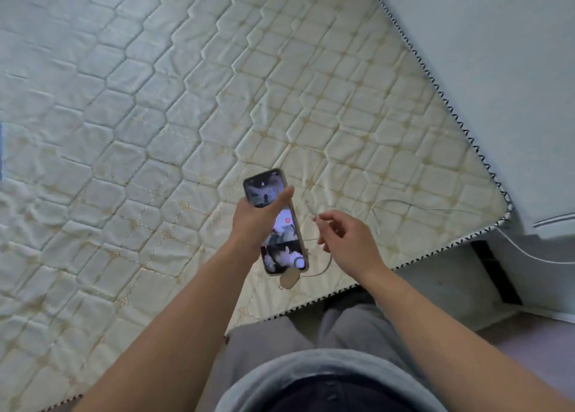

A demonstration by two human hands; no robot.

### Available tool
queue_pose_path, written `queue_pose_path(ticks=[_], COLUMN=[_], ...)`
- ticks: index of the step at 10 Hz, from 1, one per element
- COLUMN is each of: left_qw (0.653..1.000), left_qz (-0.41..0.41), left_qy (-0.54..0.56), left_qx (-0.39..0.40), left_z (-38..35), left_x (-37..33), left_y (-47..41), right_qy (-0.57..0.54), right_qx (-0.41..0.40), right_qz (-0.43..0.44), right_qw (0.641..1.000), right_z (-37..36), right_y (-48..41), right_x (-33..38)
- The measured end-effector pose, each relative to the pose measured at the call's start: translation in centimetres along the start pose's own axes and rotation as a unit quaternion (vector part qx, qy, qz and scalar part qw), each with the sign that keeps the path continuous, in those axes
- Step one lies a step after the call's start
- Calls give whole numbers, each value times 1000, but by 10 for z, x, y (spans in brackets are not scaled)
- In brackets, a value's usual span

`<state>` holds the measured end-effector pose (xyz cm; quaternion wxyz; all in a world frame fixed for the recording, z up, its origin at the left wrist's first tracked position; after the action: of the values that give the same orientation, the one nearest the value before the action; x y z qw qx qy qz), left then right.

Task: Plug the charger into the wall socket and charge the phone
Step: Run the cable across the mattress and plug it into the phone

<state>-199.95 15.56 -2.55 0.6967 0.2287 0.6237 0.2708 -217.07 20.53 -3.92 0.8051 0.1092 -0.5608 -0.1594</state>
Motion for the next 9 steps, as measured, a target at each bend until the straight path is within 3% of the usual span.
queue_pose_path(ticks=[2,4,5,6,7,9], left_qw=[988,970,856,871,936,913], left_qz=[88,185,-62,314,229,191], left_qy=[107,157,439,301,268,359], left_qx=[66,13,265,-229,-19,-39], left_z=[-113,-153,-178,-149,-170,-179], left_x=[8,0,-47,-4,-21,-25], left_y=[-9,-18,4,2,5,-17], right_qy=[32,66,55,39,33,33], right_qx=[-38,16,34,33,29,31], right_qz=[13,26,37,38,36,33], right_qw=[999,997,997,998,998,998], right_z=[131,201,208,212,213,214], right_y=[-47,-65,-70,-73,-74,-64], right_x=[-30,-26,-16,-9,-4,-3])
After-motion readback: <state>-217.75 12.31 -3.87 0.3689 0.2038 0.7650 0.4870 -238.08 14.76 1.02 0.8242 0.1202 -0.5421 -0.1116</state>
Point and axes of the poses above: each hand's wrist, its own y-axis away from the middle knuckle, its own z-axis out of the back of the hand, x = y × z, the point moved 5 cm from there along -y, towards the middle knuckle
